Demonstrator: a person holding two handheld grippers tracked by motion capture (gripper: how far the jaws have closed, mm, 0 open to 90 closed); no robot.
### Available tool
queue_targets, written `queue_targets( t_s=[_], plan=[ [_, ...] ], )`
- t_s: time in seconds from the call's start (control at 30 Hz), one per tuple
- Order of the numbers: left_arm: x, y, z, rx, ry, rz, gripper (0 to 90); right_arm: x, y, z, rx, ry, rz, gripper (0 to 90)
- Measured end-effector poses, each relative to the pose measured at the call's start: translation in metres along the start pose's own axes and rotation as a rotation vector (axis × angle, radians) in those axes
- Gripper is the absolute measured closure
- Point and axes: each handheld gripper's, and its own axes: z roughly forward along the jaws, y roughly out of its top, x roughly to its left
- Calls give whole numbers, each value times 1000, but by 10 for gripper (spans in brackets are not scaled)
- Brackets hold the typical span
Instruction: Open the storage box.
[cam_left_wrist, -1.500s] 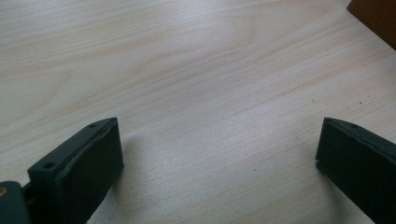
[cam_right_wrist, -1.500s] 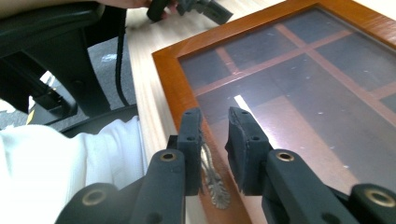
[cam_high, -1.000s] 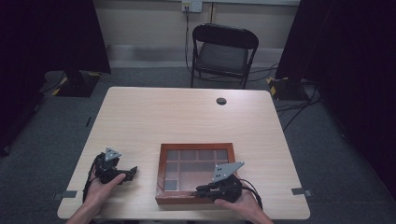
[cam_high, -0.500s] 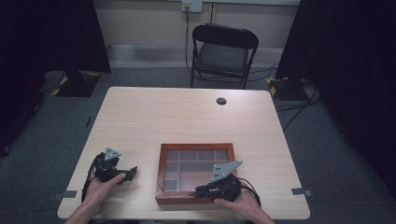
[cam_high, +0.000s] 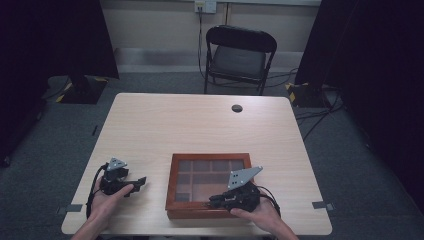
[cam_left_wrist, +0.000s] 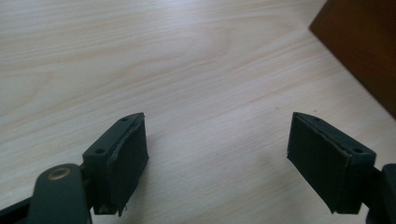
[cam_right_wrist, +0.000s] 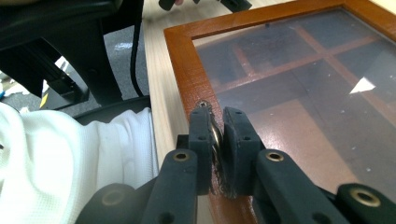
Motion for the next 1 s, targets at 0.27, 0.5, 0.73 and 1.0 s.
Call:
queue_targets(
  t_s=[0.27,0.5,0.73,1.0],
  plan=[
    [-15,5,-4,-33,-114,93,183,0,9,-6,-3,-2,3,825],
    [-34,9,-6,-68,-223,157,172,-1,16,-11,-4,-4,2,825],
    [-54,15,-10,-108,-340,209,185,-1,21,-12,17,-3,16,824],
    [-68,17,-3,-101,-358,252,158,-2,26,-14,22,-3,13,824]
  ],
)
